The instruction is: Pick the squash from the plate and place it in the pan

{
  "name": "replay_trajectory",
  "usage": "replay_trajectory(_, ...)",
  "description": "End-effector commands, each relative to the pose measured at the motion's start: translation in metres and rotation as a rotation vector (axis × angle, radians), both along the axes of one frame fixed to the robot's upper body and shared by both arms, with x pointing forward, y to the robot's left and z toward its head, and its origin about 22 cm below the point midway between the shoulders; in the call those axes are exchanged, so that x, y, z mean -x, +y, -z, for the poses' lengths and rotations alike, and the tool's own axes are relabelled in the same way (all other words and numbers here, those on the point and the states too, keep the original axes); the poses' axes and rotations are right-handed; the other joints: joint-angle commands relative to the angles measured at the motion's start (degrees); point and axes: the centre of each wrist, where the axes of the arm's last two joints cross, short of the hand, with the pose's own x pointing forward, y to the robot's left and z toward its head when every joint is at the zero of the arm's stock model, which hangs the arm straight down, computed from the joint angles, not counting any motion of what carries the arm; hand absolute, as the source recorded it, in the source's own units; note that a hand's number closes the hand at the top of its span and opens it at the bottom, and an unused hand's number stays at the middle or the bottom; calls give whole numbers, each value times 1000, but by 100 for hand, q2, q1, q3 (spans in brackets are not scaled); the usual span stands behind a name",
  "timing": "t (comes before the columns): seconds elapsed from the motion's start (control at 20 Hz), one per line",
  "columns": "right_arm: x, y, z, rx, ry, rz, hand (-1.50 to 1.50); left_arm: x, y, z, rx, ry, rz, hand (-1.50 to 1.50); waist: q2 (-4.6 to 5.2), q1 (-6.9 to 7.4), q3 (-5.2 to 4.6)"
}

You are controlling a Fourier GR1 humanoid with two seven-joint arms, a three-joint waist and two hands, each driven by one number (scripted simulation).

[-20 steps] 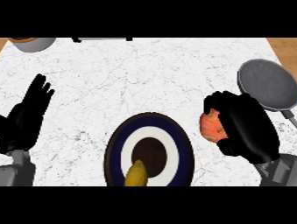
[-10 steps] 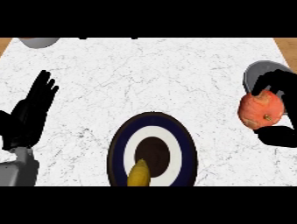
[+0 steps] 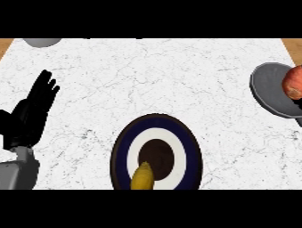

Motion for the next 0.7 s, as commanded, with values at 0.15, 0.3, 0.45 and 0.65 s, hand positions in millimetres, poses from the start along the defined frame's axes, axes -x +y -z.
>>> replay_trajectory(0.15, -31, -65, 44, -66, 5, 24, 150, -3, -27, -2, 21, -14, 32, 0, 18, 77, 4)
replay_trajectory(0.3, -46, -88, 52, -55, 8, -1, 150, -5, -18, -1, 12, -6, 32, 0, 31, 123, 5)
replay_trajectory(0.45, -59, -97, 61, -97, 6, -50, 150, -14, -22, -5, 10, -15, 30, 0, 55, 169, 9)
replay_trajectory(0.65, -50, -106, 110, -86, 65, -79, 150, -11, -33, -8, 9, -13, 44, 0, 71, 193, 16)
